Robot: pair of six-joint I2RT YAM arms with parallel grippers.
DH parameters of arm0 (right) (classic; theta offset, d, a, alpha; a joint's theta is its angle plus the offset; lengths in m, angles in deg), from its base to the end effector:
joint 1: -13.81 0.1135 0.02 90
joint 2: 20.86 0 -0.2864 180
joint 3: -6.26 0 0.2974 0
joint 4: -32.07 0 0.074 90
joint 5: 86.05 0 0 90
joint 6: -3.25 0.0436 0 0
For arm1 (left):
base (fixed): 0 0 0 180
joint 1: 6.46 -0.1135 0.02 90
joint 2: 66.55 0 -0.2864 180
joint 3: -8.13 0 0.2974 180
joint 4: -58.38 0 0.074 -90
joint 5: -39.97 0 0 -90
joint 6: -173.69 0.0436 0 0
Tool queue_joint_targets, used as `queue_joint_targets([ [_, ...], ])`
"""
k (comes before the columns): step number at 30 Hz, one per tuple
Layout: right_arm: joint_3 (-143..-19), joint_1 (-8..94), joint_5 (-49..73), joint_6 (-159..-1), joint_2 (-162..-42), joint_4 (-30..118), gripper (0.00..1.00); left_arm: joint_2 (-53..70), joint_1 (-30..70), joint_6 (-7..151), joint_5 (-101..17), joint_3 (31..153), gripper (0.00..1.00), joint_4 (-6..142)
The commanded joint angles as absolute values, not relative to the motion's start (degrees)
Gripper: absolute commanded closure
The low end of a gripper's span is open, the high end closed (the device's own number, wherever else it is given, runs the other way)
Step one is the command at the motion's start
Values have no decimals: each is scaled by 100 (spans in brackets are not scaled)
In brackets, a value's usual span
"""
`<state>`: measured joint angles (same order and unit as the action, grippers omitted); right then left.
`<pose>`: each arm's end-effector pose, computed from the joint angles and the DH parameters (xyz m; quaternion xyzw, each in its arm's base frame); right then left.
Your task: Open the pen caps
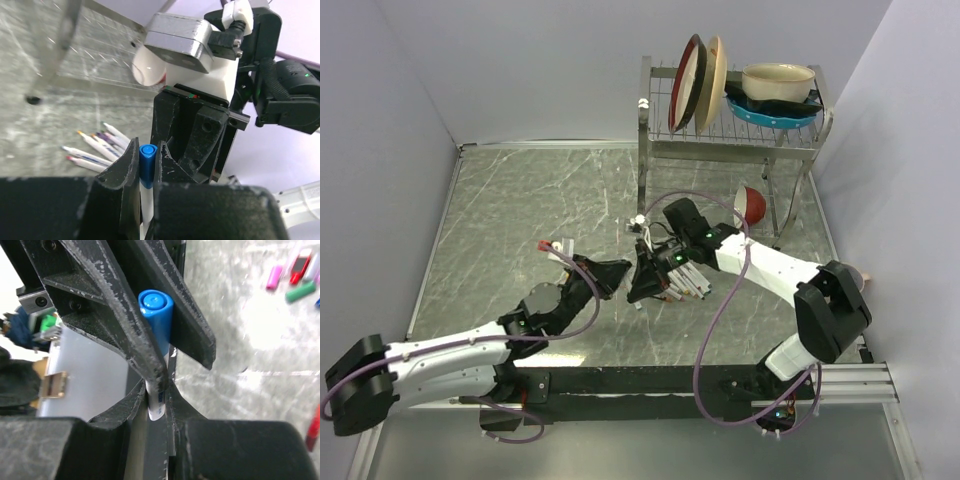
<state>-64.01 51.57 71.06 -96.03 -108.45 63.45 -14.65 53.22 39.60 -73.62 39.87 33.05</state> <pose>0.2536 0.2472 0.2428 -0.4899 0.6372 0.5736 0.1576 0.1342 -0.1949 0.2467 -0.0600 0.6746 -0.4835 0.5546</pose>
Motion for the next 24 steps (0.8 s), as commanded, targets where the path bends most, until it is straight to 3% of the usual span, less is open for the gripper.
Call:
queue_joint_targets([
  [1, -6479, 5336, 6759, -10063, -11086, 7227, 100, -2338, 4822, 4853, -8633, 4482, 99, 3371],
  [8, -6602, 5415, 6373, -10248, -11323, 7482, 100, -3332, 3810, 4889, -8342, 4412, 99, 4233],
  [24, -6857, 5784, 5643, -10635, -11763, 7965, 100, -4282, 3353, 4977, -9213, 4236, 99, 5446],
])
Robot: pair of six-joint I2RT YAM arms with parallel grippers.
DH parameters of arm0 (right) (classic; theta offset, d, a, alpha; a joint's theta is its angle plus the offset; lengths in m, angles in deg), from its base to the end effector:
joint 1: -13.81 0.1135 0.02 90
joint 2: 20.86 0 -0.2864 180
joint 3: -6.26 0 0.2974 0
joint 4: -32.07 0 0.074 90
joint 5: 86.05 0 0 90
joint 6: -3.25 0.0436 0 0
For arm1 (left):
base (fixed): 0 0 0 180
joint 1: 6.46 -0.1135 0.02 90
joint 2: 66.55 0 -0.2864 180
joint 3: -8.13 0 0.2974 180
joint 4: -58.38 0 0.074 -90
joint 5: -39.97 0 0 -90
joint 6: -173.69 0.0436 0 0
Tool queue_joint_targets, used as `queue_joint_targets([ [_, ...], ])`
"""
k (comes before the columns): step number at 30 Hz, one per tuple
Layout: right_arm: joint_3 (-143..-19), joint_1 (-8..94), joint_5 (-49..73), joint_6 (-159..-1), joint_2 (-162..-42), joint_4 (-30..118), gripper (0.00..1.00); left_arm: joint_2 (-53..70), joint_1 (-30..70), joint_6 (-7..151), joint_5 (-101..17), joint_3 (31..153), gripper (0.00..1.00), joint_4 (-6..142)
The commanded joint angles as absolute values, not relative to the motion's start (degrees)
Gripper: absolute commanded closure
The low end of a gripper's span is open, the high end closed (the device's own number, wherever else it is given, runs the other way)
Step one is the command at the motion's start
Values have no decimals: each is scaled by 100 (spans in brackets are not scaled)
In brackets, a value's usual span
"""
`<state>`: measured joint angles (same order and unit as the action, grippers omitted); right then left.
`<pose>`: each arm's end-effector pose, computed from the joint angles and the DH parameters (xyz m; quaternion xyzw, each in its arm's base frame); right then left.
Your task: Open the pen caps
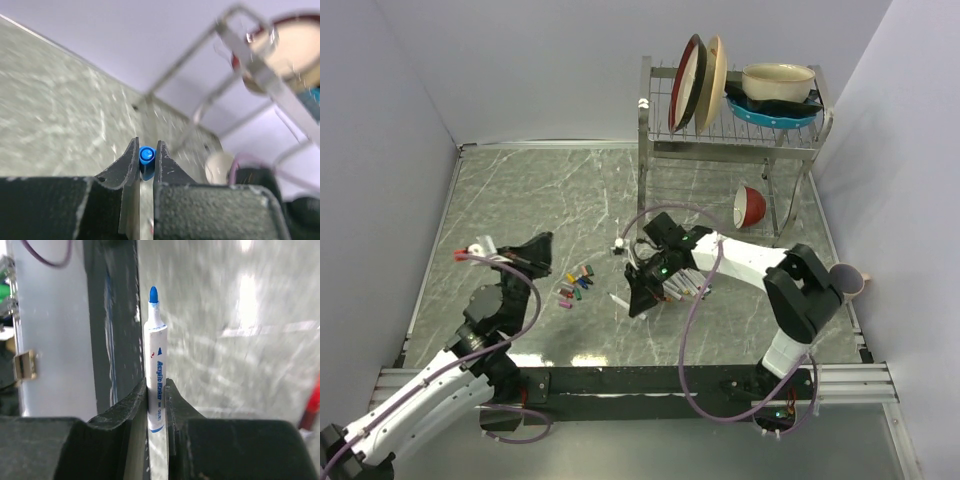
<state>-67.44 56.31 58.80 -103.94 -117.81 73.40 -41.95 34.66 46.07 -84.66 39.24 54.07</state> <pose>0.2490 0.2766 0.1909 -0.5188 0.7006 0.4812 0.0921 0.1391 -0.0885 0.2871 -0.2107 0.6151 -0.3200 0.6891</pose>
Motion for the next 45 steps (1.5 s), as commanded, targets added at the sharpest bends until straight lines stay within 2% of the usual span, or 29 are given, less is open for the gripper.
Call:
queue_joint_targets([
  [1, -6875, 5776, 5373, -10661, -11754, 8000, 100, -4291, 3309, 4933, -9213, 4279, 99, 5594],
  [3, -6954, 5784, 4985, -10784, -11693, 8044, 100, -4273, 3265, 4628, -9186, 4289, 99, 5814],
  [7, -6788, 5662, 3230, -10864, -11236, 7773, 100, -4133, 3273, 3634, -8976, 4105, 99, 6710],
  [14, -6647, 4933, 1882, -10873, -10981, 7684, 100, -4439, 3256, 2271, -8554, 3358, 99, 7687],
  [27, -6673, 4721, 1555, -10811, -11481, 7825, 93, -4370, 3256, 1523, -8475, 3164, 99, 8628],
  [45, -6743, 4809, 1485, -10855, -11842, 8027, 76, -2577, 3238, 1329, -7930, 3348, 98, 7943],
])
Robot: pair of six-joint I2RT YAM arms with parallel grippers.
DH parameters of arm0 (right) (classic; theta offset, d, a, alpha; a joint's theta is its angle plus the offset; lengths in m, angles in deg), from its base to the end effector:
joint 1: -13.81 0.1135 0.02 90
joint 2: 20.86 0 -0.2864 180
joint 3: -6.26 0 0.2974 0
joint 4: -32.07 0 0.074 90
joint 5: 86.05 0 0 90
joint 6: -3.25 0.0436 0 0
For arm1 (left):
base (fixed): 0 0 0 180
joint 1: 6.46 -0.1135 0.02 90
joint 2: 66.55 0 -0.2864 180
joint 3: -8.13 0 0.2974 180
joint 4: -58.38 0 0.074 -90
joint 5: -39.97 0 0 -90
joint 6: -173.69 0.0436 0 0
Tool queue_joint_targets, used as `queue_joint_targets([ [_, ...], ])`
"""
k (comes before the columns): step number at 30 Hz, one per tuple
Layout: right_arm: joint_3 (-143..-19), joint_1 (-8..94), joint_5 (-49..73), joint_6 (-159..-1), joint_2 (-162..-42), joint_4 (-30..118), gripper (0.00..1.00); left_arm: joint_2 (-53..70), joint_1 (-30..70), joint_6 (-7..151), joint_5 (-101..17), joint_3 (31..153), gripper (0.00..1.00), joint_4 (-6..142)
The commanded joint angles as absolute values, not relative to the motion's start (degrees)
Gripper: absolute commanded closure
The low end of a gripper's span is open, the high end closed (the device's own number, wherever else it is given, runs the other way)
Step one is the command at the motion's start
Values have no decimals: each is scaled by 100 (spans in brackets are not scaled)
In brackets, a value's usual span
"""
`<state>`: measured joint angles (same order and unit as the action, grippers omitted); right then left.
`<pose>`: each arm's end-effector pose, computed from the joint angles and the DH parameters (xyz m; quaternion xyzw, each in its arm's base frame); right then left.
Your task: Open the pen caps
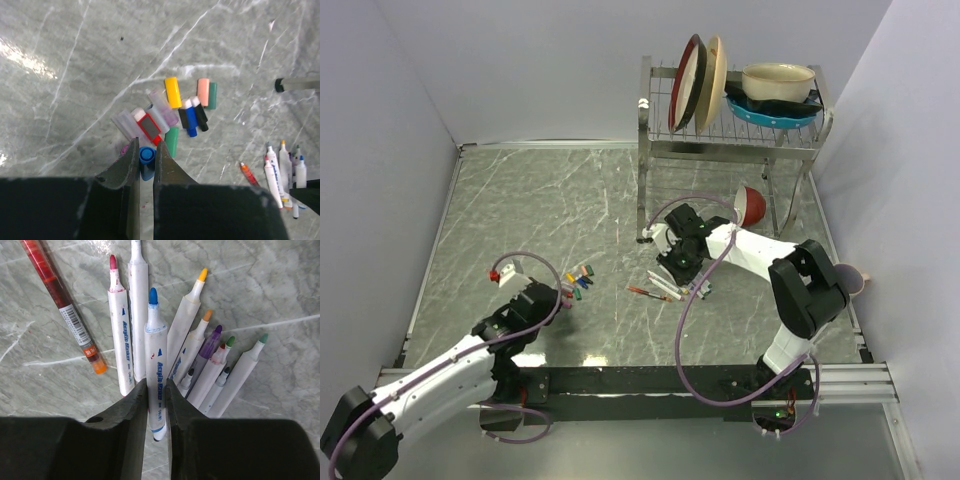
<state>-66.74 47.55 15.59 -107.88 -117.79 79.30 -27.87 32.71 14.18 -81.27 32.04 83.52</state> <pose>0.2979 0.2095 0.1667 -0.4669 0.8634 0.1173 0.1509 0.1456 -0.0894 0.1453 -0.3383 0.8123 -0.1890 0.4359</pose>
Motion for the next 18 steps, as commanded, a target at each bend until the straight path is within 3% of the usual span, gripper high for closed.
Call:
queue_joint_targets([
  [1, -6734, 4826, 1476, -10855, -11842, 8027, 75, -2464, 3238, 1329, -7912, 3366, 98, 7916],
  [9, -6761, 4835, 1450, -10881, -11737, 8062, 66, -2094, 3230, 1329, -7806, 3463, 97, 7828],
  [18, -6839, 4809, 1713, -11039, -11465, 8176, 66, -1962, 3212, 1303, -7780, 3515, 91, 7881],
])
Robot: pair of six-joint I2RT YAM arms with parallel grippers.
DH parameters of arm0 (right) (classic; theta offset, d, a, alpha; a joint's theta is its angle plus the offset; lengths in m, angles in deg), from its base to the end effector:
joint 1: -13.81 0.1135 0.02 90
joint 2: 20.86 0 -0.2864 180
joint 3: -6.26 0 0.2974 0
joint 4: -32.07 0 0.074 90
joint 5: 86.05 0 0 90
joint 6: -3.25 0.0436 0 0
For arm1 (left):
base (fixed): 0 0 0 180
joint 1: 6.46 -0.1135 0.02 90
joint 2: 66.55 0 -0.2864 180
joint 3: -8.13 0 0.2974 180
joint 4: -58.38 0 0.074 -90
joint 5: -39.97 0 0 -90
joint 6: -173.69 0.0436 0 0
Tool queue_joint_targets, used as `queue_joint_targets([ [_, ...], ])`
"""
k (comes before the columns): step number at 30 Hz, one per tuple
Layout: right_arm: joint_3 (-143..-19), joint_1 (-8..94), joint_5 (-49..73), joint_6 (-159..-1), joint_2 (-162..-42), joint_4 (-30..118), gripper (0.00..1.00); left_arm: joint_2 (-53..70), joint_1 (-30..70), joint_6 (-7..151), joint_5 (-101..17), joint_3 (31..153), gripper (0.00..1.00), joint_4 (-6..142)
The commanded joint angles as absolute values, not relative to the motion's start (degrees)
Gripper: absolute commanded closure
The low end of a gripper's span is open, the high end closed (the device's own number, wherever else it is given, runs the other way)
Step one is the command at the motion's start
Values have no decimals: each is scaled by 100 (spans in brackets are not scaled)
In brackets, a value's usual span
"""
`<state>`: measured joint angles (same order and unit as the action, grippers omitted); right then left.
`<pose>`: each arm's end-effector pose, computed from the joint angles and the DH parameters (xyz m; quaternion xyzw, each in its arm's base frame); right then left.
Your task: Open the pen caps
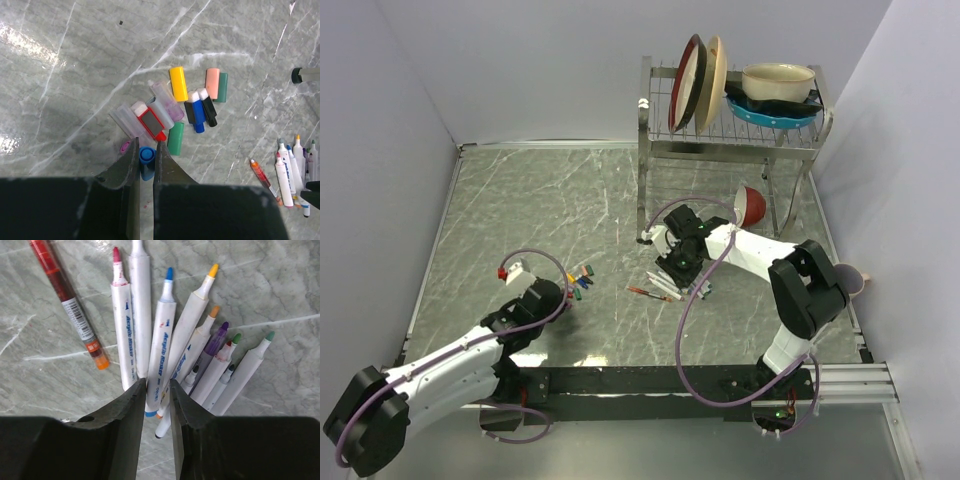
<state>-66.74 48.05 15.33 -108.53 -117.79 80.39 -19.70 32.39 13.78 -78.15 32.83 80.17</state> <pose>0.2944 0.2108 0.1660 -0.4752 0.8608 0.1140 0.1420 0.1535 -0.0973 0.1323 -0.3306 0.8347 -0.1783 0.4028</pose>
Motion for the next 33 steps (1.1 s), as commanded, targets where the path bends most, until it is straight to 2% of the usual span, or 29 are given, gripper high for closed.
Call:
queue_joint_targets([
  [1, -6866, 4800, 1809, -11092, -11447, 8220, 67, -1962, 3212, 1303, -7780, 3507, 91, 7881],
  [5, -6901, 4809, 2056, -11189, -11367, 8299, 66, -1839, 3203, 1321, -7762, 3559, 87, 7863],
  [11, -6901, 4791, 2170, -11224, -11306, 8352, 67, -1566, 3186, 1321, -7745, 3682, 75, 7863],
  [13, -6910, 4791, 2232, -11250, -11271, 8361, 67, -1548, 3186, 1321, -7727, 3700, 68, 7889],
  [15, -6910, 4800, 2311, -11285, -11244, 8387, 66, -1601, 3186, 1321, -7736, 3709, 61, 7916],
  [23, -6910, 4756, 2820, -11584, -10902, 8536, 66, -2110, 3186, 1452, -7693, 3796, 48, 8162],
  [29, -6849, 4195, 3470, -11848, -10086, 8616, 65, -2936, 3185, 2163, -7376, 3945, 17, 8153],
  [33, -6620, 3404, 4006, -11796, -8858, 8353, 63, -3603, 3177, 2708, -7305, 4261, 3, 8337],
])
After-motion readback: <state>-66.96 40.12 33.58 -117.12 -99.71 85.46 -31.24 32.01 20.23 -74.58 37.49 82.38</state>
